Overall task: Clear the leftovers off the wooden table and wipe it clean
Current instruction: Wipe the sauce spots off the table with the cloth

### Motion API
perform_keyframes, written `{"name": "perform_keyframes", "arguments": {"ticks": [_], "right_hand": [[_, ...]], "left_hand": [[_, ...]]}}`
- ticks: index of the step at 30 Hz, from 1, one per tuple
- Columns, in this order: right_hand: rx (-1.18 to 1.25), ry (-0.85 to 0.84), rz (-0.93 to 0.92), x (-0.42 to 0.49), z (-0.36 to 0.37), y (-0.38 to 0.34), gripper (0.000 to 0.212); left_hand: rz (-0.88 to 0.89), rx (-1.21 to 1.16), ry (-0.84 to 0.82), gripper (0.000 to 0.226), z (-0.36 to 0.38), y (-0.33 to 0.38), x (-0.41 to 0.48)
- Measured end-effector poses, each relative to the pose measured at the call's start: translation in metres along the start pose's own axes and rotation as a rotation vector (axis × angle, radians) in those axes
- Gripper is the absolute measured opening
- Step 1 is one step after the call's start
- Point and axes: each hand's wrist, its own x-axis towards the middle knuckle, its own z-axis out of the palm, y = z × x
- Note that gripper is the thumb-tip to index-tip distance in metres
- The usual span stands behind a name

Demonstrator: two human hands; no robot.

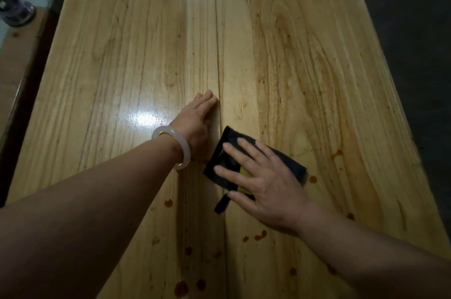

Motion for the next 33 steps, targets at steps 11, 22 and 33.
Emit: {"name": "perform_keyframes", "arguments": {"ticks": [11,22,33], "right_hand": [[0.004,0.014,0.202,0.034,-0.006,0.013,0.051],[0.095,0.084,0.659,0.076,-0.004,-0.010,0.054],[0.089,0.015,0.370,0.072,0.010,-0.091,0.053]], "left_hand": [[-0.165,-0.094,0.254,0.048,-0.026,-0.011,-0.037],[-0.385,0.053,0.318,0.048,-0.043,-0.080,-0.125],[-0.349,-0.028,0.223,0.066,-0.047,-0.101,-0.127]]}}
